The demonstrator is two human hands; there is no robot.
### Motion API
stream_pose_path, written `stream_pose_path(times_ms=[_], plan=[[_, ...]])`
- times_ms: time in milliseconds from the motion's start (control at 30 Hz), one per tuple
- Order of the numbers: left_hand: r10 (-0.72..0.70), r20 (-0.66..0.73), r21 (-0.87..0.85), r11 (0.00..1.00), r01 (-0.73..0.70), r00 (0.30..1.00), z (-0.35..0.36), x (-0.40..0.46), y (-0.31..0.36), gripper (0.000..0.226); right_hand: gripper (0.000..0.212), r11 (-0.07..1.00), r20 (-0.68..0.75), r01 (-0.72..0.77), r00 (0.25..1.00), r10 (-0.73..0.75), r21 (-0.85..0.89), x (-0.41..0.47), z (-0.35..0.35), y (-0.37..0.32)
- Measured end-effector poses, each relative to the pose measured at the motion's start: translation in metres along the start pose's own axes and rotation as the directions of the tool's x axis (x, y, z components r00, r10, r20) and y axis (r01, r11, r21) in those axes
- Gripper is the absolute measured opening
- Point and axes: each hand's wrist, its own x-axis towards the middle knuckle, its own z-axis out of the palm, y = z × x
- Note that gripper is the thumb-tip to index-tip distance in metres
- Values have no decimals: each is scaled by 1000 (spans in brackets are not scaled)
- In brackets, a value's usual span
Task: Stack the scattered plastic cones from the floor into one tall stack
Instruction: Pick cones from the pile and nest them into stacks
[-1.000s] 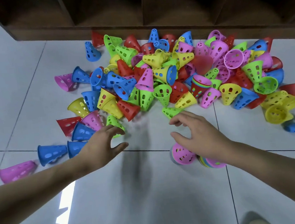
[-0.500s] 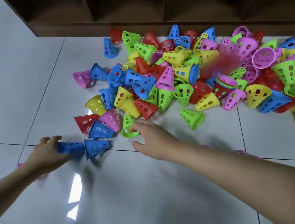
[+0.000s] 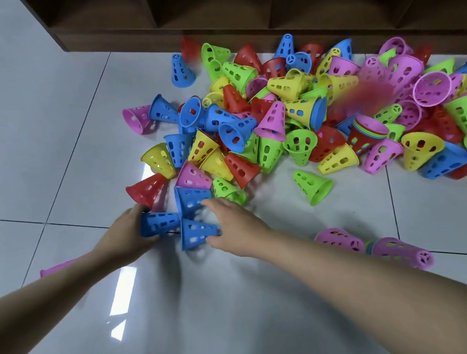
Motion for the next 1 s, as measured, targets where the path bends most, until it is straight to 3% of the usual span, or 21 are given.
stream_pose_path(times_ms=[200, 367, 600, 700, 1000], plan=[[111, 39, -84, 991, -108, 993, 14, -9, 33, 49, 69, 958, 27, 32, 999, -25, -286, -3, 8, 11], [107, 77, -124, 987, -97, 991, 21, -14, 44, 47, 60, 893, 97, 39, 995, 5, -447, -16, 17, 14], [42, 111, -260, 966, -12, 993, 22, -23, 46, 51, 44, 942, 61, 35, 998, -15, -334, -25, 23, 13], [48, 99, -355, 935, -10, 994, 13, -25, 53, 49, 38, 976, 9, -39, 999, 42, -212, -30, 4, 9], [199, 4, -618, 771, -154, 980, -5, -35, 85, 56, 37, 989, -160, -42, 985, 66, 144, -83, -90, 10]])
